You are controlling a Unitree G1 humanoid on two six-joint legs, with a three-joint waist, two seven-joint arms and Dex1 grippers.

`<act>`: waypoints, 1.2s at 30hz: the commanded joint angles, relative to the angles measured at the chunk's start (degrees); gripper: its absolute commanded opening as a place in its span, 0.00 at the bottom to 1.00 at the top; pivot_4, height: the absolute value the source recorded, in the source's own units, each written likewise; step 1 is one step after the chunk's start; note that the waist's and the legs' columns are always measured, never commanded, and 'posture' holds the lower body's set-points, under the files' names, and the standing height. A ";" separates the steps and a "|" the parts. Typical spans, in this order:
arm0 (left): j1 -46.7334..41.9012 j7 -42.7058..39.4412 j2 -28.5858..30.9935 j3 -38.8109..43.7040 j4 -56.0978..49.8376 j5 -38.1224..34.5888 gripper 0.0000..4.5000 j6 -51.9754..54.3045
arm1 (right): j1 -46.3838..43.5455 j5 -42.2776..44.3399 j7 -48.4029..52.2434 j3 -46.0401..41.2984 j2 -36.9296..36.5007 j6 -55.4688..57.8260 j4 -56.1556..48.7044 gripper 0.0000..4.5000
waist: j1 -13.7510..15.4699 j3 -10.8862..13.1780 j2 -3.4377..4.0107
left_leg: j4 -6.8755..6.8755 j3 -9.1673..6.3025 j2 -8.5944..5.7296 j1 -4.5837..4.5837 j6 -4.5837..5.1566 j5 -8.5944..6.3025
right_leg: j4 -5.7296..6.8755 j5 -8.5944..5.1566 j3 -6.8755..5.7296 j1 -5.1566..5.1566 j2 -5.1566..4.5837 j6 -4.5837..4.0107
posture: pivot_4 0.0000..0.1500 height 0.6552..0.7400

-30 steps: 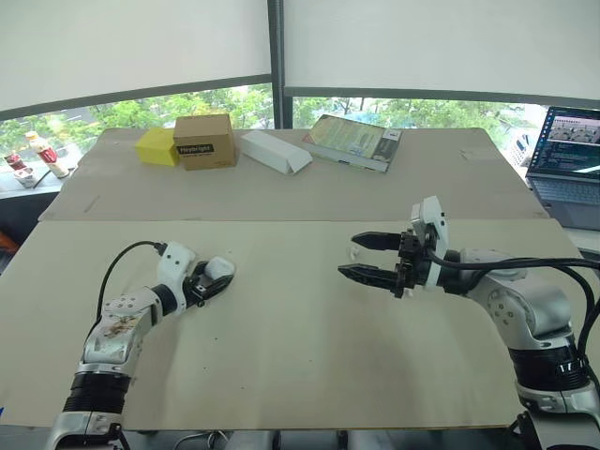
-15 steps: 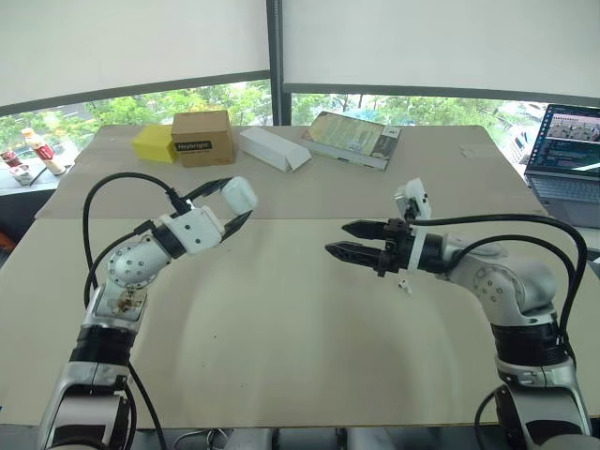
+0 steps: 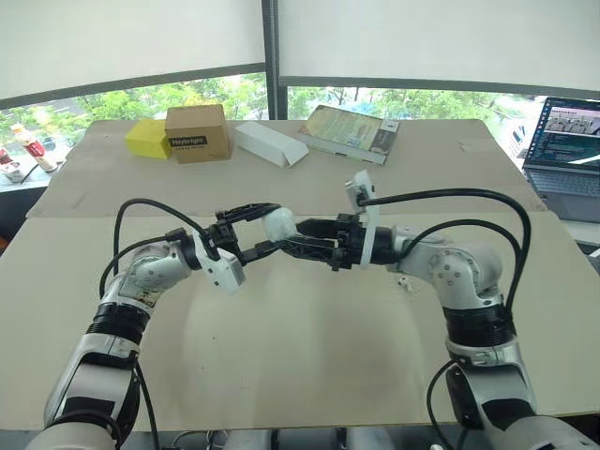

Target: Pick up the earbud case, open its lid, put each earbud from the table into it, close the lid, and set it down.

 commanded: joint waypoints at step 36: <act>-3.17 -1.45 -0.35 -2.89 -0.94 -5.78 1.00 0.84 | -0.93 -1.87 -3.84 -4.35 0.15 -4.66 4.51 0.17 | -0.26 -0.01 0.01 | 0.04 0.00 -0.10 0.09 -0.03 0.11 | 0.23 0.04 0.04 0.00 0.06 -0.07 | 1.00 1.00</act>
